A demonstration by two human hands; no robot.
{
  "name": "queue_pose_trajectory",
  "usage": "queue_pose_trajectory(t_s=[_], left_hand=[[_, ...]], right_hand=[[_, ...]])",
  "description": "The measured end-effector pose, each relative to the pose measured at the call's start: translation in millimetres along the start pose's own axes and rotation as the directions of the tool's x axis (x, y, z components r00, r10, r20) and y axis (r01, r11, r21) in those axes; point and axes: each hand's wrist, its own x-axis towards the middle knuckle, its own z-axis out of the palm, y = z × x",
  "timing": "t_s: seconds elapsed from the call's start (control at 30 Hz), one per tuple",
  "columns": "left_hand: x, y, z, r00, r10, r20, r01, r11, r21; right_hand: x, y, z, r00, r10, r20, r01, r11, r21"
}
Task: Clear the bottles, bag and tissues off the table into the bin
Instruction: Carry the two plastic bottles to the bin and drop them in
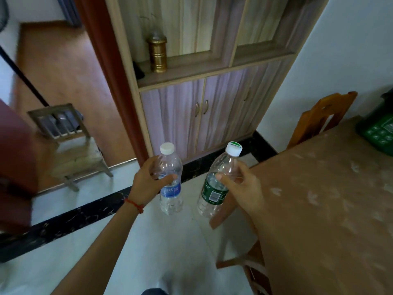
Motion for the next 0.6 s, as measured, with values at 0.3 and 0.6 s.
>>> queue_pose_trajectory(t_s=[0.3,0.6], left_hand=[[9,-43,-90,0.994,-0.049,-0.096,0.046,0.998,-0.029],[58,-58,-108,0.983,-0.079,-0.165,0.073,0.996,-0.046]], right_hand=[[22,-30,106,0.985,0.011,0.172,-0.007,1.0,-0.024],[86,-39,147,0.957,-0.042,0.287,0.04,0.999,0.014]])
